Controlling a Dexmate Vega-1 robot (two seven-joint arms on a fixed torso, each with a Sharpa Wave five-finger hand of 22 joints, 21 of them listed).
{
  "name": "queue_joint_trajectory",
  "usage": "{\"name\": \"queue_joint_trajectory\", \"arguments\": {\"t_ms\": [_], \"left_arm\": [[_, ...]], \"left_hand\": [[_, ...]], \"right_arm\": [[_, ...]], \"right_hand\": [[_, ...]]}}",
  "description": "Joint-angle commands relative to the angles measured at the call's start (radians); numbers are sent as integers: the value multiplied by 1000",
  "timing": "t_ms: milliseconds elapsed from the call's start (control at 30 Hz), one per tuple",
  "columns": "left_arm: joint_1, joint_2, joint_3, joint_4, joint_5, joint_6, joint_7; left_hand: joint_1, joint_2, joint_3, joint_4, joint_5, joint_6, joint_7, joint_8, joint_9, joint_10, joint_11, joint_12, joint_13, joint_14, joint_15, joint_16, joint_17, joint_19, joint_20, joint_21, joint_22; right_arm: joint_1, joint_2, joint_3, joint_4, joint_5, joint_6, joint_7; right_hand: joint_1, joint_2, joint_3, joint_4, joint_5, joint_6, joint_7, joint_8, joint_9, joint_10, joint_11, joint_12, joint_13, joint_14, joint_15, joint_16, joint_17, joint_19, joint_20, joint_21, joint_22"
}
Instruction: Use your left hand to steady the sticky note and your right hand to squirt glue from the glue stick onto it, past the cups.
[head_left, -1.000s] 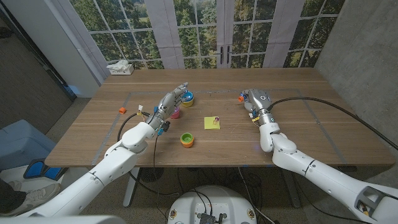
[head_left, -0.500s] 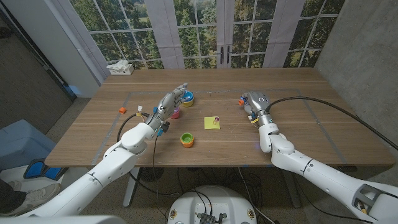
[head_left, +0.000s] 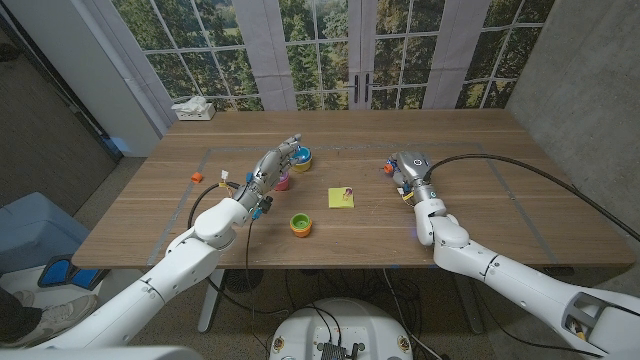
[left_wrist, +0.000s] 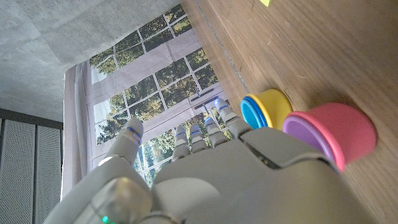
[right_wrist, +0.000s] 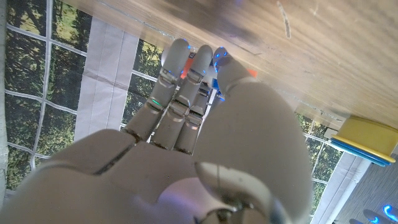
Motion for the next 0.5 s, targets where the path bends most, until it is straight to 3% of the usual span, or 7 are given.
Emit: {"name": "queue_joint_trajectory", "arguments": {"t_ms": [33, 300, 500], "left_arm": [[-2, 0, -3, 0, 2, 0, 4], [-12, -5, 0, 11, -2, -1, -5], [-24, -8, 3, 22, -3, 0, -13]], "left_hand": [[-2, 24, 1, -9, 5, 0, 8, 4, -1, -7, -4, 9, 1, -8, -50, 6, 1, 9, -1, -1, -1], [-2, 25, -1, -10, 5, -1, 7, 4, -1, -8, -5, 9, 1, -8, -51, 6, 1, 10, 2, -2, -1], [0, 25, -2, -12, 5, -10, 4, 1, -1, -9, -7, 9, 1, -7, -50, 6, 0, 10, 3, -3, -1]], "right_arm": [[21, 12, -22, 16, -13, -47, 32], [41, 13, -49, 8, -35, -109, 100], [72, 18, -86, -9, -71, -199, 218]], "right_hand": [[9, 18, 12, -1, 9, 34, 42, 0, 0, 16, 17, 7, 15, 1, -59, 0, 1, -7, -95, -7, 4], [13, -5, 1, -2, 22, -25, 14, -32, -4, -55, -9, -16, 8, -16, -60, 3, 18, -19, -84, -4, 7], [-10, -19, -11, 6, 37, -124, -15, -80, -13, -158, -32, -25, 1, -60, -58, -4, 42, -54, -75, -13, 6]]}}
